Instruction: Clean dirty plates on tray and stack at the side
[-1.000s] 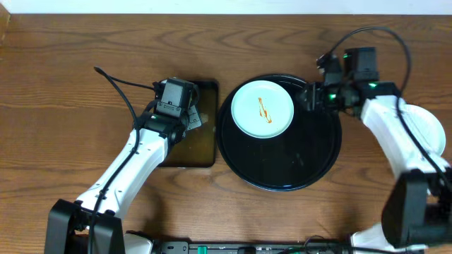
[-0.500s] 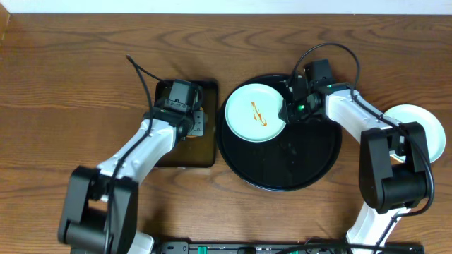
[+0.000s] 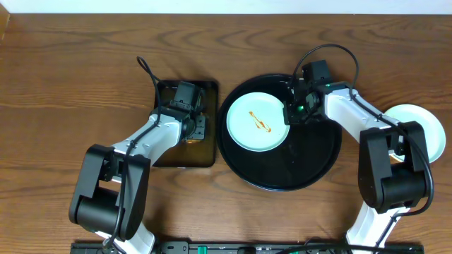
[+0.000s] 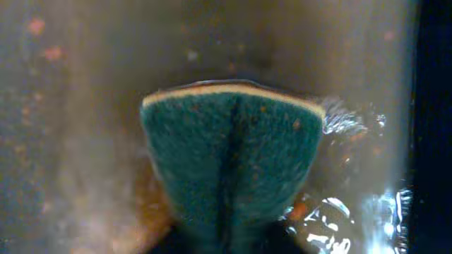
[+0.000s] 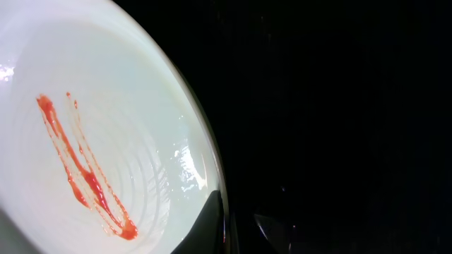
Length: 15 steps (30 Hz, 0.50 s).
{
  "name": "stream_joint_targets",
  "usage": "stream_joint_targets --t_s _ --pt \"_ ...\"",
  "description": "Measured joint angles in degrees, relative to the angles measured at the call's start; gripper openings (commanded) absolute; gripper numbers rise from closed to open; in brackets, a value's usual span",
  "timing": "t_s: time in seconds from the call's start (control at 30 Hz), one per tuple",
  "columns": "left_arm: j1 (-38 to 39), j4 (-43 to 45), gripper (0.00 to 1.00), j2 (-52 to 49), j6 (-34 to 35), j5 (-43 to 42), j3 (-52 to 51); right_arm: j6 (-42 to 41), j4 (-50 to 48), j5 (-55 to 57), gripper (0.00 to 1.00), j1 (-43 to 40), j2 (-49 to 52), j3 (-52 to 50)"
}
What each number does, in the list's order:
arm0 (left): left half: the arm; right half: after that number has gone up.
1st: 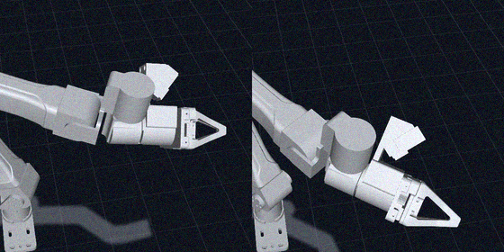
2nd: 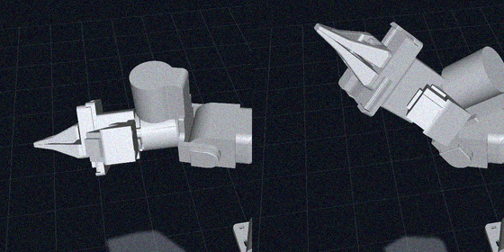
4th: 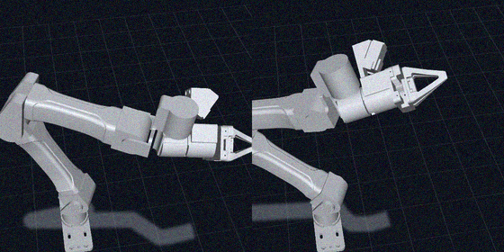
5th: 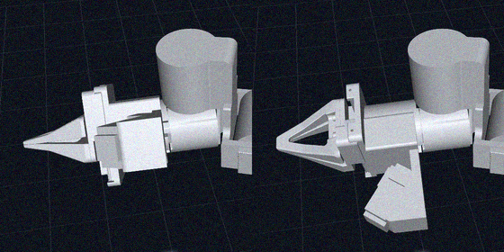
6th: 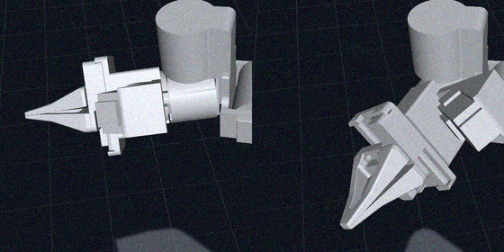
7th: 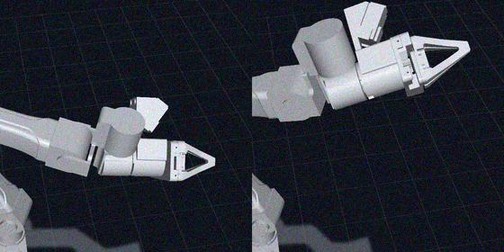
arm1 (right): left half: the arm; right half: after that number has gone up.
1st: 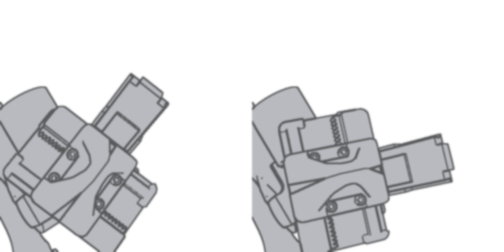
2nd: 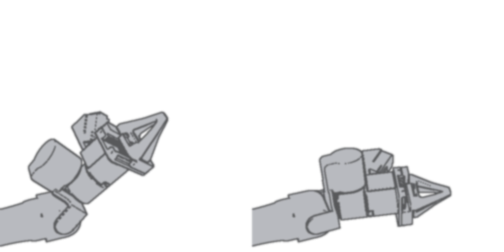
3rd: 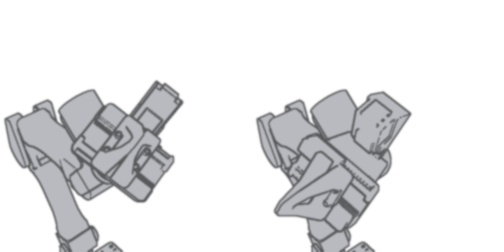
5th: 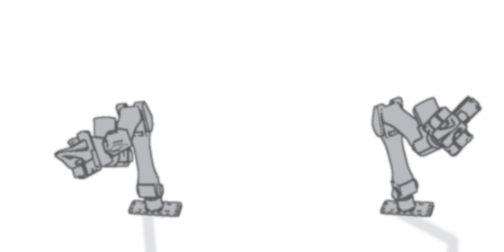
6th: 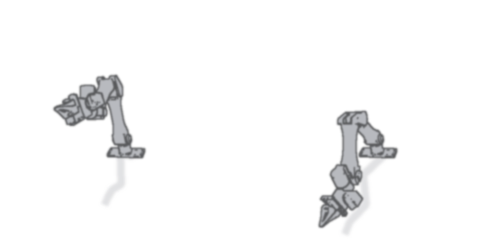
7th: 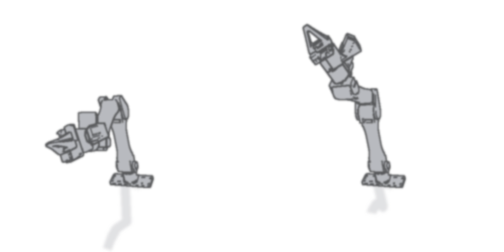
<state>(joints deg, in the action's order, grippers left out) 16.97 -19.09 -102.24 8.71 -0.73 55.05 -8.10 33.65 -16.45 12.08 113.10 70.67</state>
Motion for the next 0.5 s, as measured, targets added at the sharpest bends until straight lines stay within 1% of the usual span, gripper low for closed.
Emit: stream_joint_targets --t_s 0.23,0.27,0.3,0.33,0.4,0.5 --pt "0.0 0.7 0.08 0.1 -2.2 -0.2 0.0 0.0 3.0 1.6 0.01 0.0 -0.2 0.5" --pt "0.0 0.6 0.11 0.4 -2.7 -0.2 0.0 -0.1 3.3 2.0 0.01 0.0 -0.3 0.5" --pt "0.0 0.5 0.35 0.9 -2.9 -0.2 0.0 -0.2 3.4 2.3 0.01 0.0 -0.5 0.5" --pt "0.0 0.5 0.46 1.7 -3.1 -0.2 0.0 -0.2 3.6 2.9 0.01 0.0 -0.7 0.5" --pt "0.0 0.7 0.51 3.5 -3.7 -0.2 0.0 -0.2 4.2 4.6 0.01 0.0 -1.5 0.3" --pt "0.0 1.4 0.52 5.7 -4.0 -0.2 0.0 -0.2 5.4 6.6 0.01 0.0 -3.0 0.0"
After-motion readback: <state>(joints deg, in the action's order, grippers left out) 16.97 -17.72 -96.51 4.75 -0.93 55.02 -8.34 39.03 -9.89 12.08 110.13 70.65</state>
